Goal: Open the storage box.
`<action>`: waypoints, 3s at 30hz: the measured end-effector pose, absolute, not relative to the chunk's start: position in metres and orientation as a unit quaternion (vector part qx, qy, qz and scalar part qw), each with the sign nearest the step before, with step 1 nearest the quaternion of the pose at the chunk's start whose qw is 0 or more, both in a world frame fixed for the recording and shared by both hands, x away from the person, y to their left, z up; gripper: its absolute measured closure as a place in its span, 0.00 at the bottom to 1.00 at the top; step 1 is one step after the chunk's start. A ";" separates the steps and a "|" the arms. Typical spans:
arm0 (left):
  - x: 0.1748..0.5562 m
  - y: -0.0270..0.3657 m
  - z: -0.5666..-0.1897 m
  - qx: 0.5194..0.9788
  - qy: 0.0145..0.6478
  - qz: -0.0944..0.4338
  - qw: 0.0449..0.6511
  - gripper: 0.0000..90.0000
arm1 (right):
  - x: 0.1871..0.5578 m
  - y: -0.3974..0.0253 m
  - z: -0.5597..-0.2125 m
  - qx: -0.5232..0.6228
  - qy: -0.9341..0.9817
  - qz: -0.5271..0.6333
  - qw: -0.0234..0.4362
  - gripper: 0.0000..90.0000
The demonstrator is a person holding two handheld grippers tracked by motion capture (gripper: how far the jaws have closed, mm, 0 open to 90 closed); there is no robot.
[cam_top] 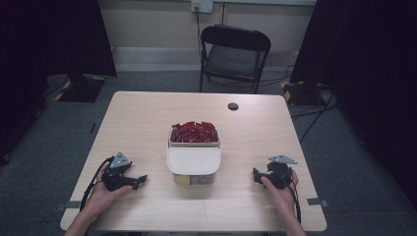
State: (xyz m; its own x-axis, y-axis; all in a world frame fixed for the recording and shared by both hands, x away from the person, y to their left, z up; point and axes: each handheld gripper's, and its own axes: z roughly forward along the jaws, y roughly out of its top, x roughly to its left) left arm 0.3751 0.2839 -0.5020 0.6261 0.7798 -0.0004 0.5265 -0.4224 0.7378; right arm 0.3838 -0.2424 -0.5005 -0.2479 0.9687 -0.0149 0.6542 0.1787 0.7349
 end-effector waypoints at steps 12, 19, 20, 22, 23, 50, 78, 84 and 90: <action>0.375 0.284 -0.502 0.825 0.396 0.174 0.364 0.16 | 0.384 -0.242 -0.500 0.561 0.726 0.312 0.247 0.15; 0.375 0.284 -0.502 0.825 0.396 0.174 0.364 0.16 | 0.382 -0.241 -0.497 0.563 0.726 0.316 0.236 0.17; 0.375 0.284 -0.502 0.825 0.396 0.174 0.364 0.16 | 0.382 -0.241 -0.497 0.561 0.729 0.317 0.231 0.17; 0.375 0.284 -0.502 0.825 0.396 0.174 0.364 0.16 | 0.381 -0.238 -0.495 0.558 0.729 0.319 0.233 0.17; 0.375 0.284 -0.502 0.825 0.396 0.174 0.364 0.16 | 0.380 -0.238 -0.494 0.557 0.729 0.322 0.232 0.17; 0.375 0.284 -0.502 0.825 0.396 0.173 0.363 0.16 | 0.359 -0.194 -0.463 0.468 0.774 0.390 0.174 0.22; 0.375 0.284 -0.502 0.826 0.396 0.173 0.363 0.16 | 0.338 -0.141 -0.444 0.388 0.800 0.435 0.141 0.16; 0.375 0.284 -0.502 0.826 0.396 0.173 0.363 0.15 | 0.341 -0.137 -0.442 0.383 0.799 0.442 0.138 0.16; 0.375 0.284 -0.502 0.826 0.396 0.173 0.363 0.16 | 0.348 -0.126 -0.443 0.377 0.805 0.439 0.135 0.16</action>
